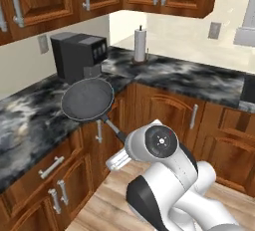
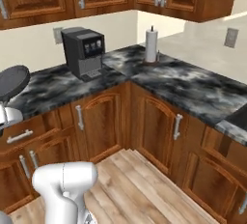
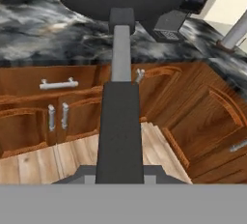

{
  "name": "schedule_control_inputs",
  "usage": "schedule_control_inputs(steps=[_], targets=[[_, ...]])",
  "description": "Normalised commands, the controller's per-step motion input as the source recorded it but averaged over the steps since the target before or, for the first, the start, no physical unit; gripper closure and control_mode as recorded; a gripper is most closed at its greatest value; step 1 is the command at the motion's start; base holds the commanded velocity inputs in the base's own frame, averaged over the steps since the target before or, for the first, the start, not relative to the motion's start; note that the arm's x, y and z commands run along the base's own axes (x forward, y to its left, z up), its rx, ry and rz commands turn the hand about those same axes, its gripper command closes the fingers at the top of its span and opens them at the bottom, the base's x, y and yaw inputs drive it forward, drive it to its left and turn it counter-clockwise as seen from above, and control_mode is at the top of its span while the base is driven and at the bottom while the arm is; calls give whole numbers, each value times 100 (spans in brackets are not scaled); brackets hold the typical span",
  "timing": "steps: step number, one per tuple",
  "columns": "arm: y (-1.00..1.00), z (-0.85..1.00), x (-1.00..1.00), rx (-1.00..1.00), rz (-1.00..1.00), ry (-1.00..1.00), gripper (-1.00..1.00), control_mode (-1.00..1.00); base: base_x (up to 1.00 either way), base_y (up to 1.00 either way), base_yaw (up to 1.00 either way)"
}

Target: Move the pot and pan from the stove into the sink.

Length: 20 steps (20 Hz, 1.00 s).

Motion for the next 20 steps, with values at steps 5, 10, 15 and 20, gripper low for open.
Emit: schedule_control_inputs(steps=[5, 10, 15, 20], targets=[[0, 0, 0, 0, 0, 0, 100, 100, 10, -27, -44], [0, 0, 0, 0, 0, 0, 100, 100, 10, -26, -44], [0, 0, 0, 0, 0, 0, 100, 100, 10, -26, -44], [0, 0, 0, 0, 0, 0, 100, 100, 9, -27, -44]])
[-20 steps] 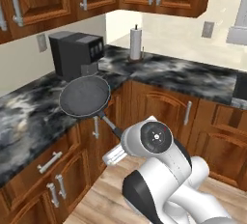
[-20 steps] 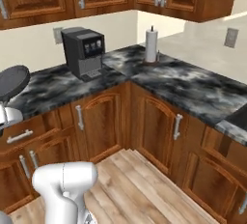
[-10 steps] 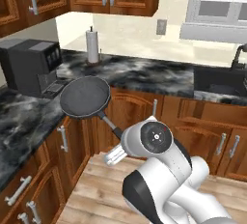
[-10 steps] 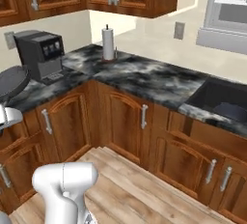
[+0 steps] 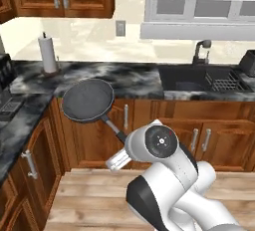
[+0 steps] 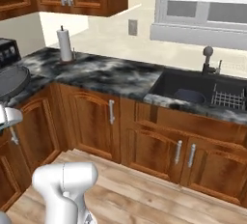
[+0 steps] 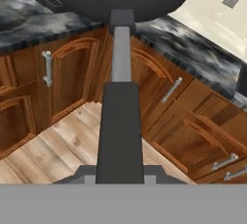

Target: Move the pot and pan from the stove into the sink.

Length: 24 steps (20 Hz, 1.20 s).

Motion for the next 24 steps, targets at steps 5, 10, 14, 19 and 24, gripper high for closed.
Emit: schedule_control_inputs(steps=[5, 10, 14, 19, 24], targets=[[0, 0, 0, 0, 0, 0, 100, 100, 9, -29, -43], [0, 0, 0, 0, 0, 0, 100, 100, 5, -36, -38], [0, 0, 0, 0, 0, 0, 100, 100, 0, -8, -7], [0, 0, 0, 0, 0, 0, 100, 100, 40, 20, -8], [0, 0, 0, 0, 0, 0, 100, 100, 80, 52, -12]])
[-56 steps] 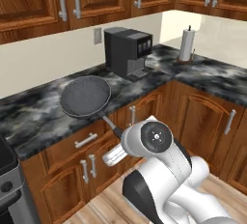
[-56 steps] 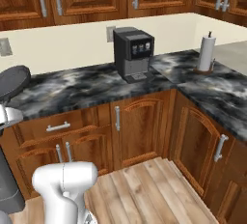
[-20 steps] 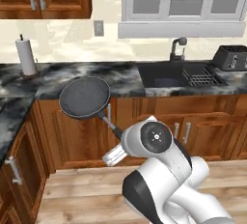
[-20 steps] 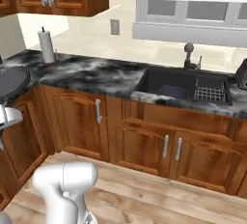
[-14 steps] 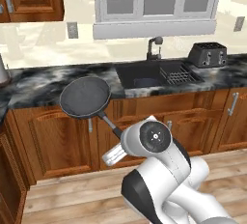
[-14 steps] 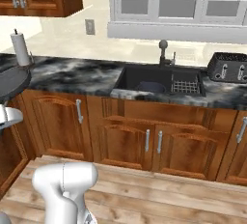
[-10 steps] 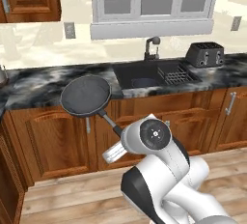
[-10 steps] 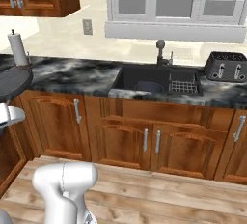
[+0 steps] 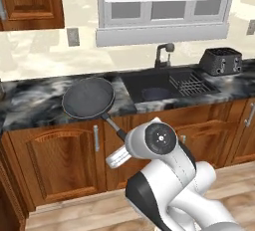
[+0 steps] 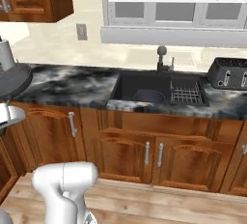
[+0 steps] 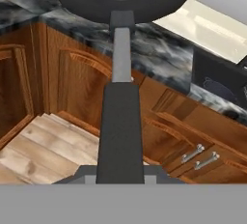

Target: Move the pot and pan from the stove into the sink.

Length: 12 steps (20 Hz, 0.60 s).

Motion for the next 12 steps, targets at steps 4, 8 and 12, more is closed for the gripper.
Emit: schedule_control_inputs(steps=[4, 8, 12], targets=[[0, 0, 0, 0, 0, 0, 100, 100, 81, 52, -11], [0, 0, 0, 0, 0, 0, 100, 100, 51, 26, -6], [0, 0, 0, 0, 0, 0, 100, 100, 0, -1, 0]])
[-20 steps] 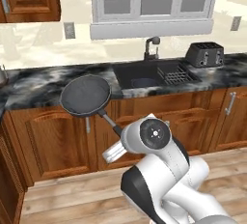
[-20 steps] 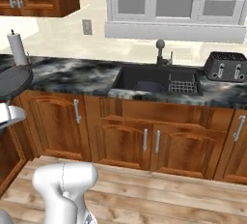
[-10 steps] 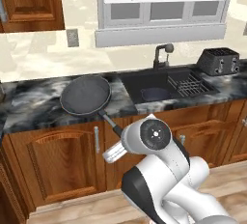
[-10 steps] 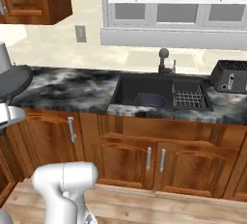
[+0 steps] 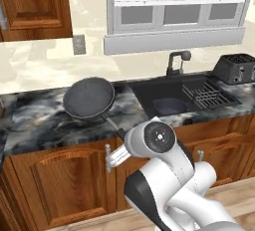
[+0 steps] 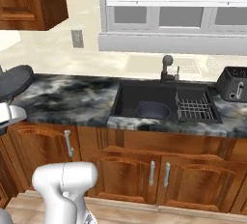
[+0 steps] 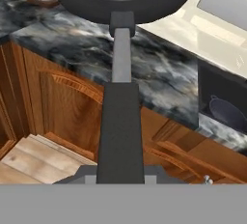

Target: Move the pot and pan from the stove into the sink.

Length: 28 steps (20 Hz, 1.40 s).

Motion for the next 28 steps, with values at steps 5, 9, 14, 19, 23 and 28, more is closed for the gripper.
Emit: schedule_control_inputs(steps=[5, 9, 14, 19, 23, 28], targets=[[0, 0, 0, 0, 0, 0, 100, 100, 2, -55, -1], [0, 0, 0, 0, 0, 0, 100, 100, 4, -83, -1], [0, 0, 0, 0, 0, 0, 100, 100, 4, -87, -2], [0, 0, 0, 0, 0, 0, 100, 100, 7, -84, -2], [0, 0, 0, 0, 0, 0, 100, 100, 8, -73, -1], [0, 0, 0, 0, 0, 0, 100, 100, 6, -68, -1]])
